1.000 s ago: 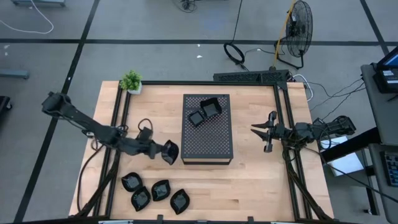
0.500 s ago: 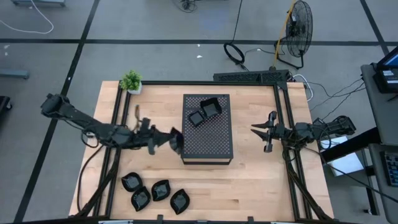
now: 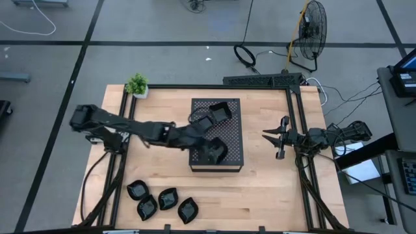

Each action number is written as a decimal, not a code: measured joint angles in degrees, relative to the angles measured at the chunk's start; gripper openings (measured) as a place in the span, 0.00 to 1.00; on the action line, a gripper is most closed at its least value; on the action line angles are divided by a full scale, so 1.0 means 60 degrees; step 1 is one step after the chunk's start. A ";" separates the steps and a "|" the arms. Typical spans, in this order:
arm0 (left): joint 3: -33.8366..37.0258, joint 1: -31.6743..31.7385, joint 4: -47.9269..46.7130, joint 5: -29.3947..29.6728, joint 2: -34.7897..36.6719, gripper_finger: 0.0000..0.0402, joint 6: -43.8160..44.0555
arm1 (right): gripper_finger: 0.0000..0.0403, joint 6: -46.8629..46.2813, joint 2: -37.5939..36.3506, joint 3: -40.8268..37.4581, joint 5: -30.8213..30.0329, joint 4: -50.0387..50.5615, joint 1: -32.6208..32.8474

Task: Pick & Place Mini shaped plates
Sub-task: Put the black leaf shaped plate on the shelf, then stack the black leaf shaped plate on top of the black leaf shaped plate on the shelf

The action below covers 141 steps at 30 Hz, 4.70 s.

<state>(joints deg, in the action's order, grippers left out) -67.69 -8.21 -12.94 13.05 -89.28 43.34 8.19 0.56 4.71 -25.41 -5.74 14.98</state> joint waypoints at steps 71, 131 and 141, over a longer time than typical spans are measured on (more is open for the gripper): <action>0.4475 -0.6735 -0.4432 -0.1904 0.1141 0.28 1.5794 | 0.18 0.0000 0.0146 0.0007 0.0000 0.0033 0.0000; 0.5393 -0.5645 -0.4487 -0.0248 0.1604 0.26 0.3853 | 0.18 0.0004 0.0146 0.0004 0.0004 0.0033 0.0000; 0.5400 -0.5237 -0.4283 0.0712 0.1604 0.26 0.6850 | 0.18 0.0003 0.0146 0.0004 0.0001 0.0033 0.0000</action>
<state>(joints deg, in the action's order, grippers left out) -35.29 -39.64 -38.64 17.32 -79.66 84.44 8.20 1.43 4.73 -25.41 -5.54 14.98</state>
